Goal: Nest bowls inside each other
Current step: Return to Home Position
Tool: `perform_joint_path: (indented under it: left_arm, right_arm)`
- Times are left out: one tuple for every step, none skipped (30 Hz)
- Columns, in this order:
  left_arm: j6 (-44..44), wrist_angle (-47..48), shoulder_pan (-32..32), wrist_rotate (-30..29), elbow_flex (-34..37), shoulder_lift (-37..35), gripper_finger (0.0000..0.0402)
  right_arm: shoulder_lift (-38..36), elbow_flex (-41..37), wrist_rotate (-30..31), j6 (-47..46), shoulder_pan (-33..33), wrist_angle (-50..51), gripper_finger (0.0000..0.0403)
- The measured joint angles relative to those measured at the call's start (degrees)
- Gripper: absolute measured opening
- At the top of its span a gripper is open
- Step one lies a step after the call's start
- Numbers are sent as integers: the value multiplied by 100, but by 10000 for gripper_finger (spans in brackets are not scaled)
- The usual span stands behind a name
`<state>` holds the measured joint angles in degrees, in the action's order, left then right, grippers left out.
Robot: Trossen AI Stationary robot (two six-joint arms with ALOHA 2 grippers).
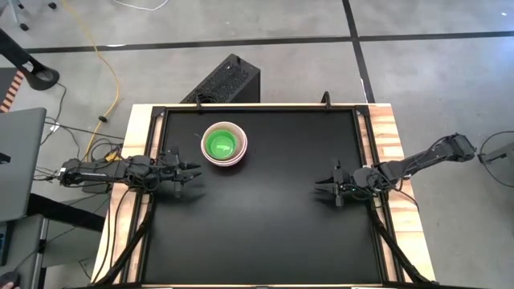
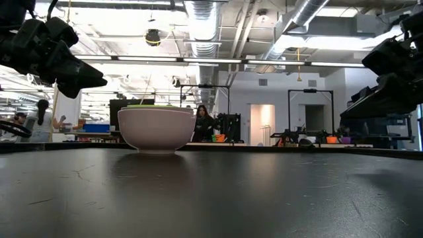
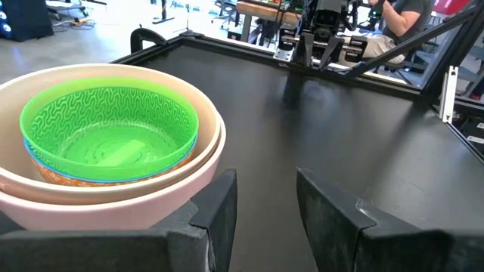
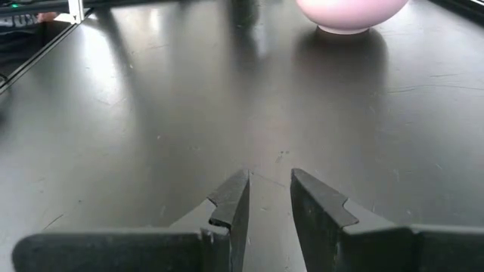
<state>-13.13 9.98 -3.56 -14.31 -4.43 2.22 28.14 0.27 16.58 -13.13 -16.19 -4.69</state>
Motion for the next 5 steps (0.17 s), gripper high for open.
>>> perform_joint_path:
  left_arm:
    - [1, 0, -1, -1, 0, 0, 128]
    - [0, 0, 1, -1, 0, 0, 128]
    - [0, 0, 1, -1, 0, 0, 128]
    - [0, 0, 1, -1, 0, 0, 128]
    - [0, 0, 1, -1, 0, 0, 128]
  right_arm:
    - [0, 0, 0, 0, 0, 1, 118]
    - [0, 0, 0, 0, 0, 2, 118]
    - [0, 0, 0, 0, 0, 0, 118]
    - [0, 0, 0, 0, 0, 1, 118]
    - [0, -2, 0, 0, 0, 0, 118]
